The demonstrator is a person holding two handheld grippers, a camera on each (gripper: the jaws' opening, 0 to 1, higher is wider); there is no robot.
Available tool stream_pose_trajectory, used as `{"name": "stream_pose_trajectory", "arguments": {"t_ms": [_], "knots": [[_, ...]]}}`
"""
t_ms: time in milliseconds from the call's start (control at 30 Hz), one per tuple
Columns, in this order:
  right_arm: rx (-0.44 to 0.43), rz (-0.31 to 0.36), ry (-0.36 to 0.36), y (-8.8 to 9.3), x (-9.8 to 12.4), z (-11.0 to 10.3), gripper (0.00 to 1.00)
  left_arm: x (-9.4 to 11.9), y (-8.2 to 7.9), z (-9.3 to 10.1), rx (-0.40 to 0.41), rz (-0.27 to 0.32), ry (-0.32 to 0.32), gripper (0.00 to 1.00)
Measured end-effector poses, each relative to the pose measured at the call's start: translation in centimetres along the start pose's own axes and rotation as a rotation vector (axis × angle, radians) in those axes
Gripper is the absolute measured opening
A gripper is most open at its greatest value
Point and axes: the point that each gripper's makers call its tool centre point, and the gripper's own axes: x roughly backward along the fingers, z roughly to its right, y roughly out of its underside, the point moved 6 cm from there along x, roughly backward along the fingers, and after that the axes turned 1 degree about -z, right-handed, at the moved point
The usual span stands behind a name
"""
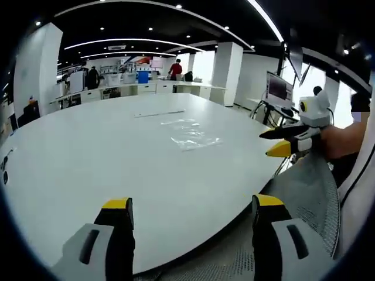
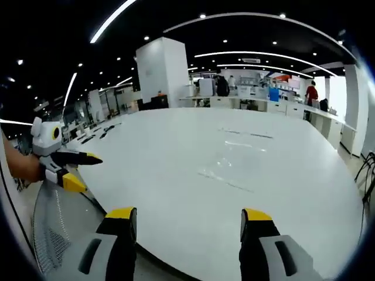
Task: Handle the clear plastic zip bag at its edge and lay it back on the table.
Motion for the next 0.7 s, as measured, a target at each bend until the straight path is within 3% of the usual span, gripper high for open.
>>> {"name": "stream_pose_trajectory", "arguments": {"t_ms": [433, 700], "knots": [[0.013, -0.011, -0.048, 0.12, 0.03, -0.48, 0.72, -0.13, -0.03, -0.38, 0.003, 0.002, -0.041, 0.81], [0.012, -0.002, -0.026, 0.11, -0.01, -0.15, 0.71, -0.01, -0.11, -0.15, 0.000, 0.004, -0.027, 0.81]]}}
